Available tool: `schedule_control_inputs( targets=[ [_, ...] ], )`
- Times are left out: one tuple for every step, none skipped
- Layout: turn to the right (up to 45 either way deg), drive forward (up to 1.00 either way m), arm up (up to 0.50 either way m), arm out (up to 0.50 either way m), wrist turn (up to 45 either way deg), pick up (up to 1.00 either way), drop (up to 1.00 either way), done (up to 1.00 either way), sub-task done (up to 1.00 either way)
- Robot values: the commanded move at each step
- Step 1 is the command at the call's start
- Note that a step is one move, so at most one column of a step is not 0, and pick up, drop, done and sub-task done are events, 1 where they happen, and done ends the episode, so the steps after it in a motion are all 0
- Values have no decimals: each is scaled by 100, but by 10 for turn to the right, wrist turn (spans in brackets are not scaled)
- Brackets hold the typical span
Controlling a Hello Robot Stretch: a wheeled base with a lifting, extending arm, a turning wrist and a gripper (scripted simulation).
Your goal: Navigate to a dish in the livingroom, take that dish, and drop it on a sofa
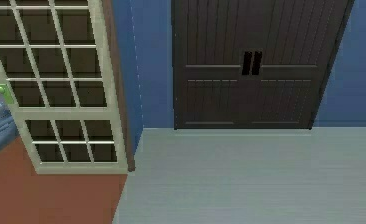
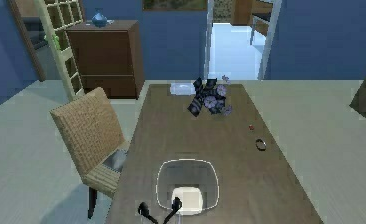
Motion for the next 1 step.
schedule_control_inputs(
  targets=[
    [0,0,0,0,0,100,0,0,0]
  ],
)
